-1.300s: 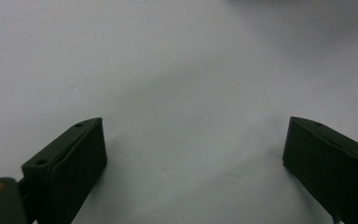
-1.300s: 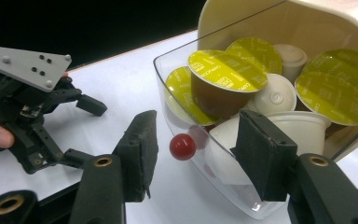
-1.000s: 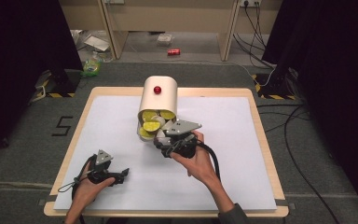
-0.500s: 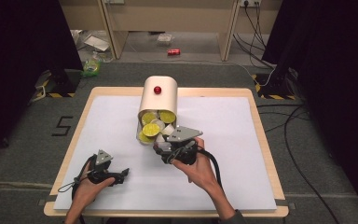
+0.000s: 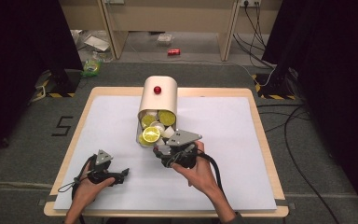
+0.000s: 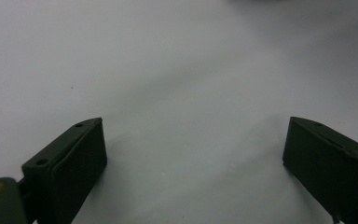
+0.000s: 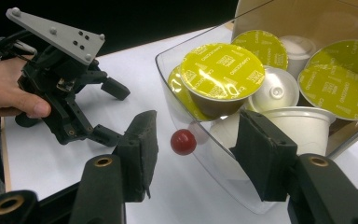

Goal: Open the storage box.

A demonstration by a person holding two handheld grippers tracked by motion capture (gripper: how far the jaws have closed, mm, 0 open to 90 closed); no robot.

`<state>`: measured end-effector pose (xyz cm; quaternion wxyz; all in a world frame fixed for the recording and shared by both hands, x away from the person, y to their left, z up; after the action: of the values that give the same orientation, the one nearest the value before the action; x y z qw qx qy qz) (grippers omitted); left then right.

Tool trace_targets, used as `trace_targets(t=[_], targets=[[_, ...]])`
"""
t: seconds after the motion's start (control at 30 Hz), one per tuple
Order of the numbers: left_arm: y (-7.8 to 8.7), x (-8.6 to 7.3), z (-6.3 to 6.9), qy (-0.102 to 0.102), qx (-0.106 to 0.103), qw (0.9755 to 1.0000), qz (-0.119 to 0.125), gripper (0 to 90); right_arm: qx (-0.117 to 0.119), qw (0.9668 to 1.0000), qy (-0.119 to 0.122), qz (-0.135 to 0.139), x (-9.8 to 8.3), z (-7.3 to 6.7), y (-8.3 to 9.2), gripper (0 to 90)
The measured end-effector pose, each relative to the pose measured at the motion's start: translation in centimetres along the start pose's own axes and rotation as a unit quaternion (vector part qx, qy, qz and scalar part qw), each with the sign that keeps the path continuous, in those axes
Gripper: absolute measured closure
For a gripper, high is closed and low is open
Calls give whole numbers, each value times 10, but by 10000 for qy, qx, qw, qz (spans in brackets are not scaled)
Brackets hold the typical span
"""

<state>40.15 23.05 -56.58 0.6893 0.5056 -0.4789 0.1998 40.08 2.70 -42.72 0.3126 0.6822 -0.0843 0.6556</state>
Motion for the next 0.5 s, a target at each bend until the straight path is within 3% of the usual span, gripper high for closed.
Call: trace_targets(t=[0.5], targets=[[0, 0, 0, 1, 0, 10000, 0, 53, -10, 10000, 22, -58, -3, -4, 7, 490]])
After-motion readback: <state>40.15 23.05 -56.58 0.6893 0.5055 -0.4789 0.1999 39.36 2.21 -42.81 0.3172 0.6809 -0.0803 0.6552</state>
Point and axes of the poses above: each handheld gripper's, and its own axes: y roughly backward along the jaws, x roughly out of its top, z roughly to its right, the point moved 9 cm from there along -y, roughly forward along the jaws, and after that the axes turned 12 degrees about z, right-handed, at the moved point
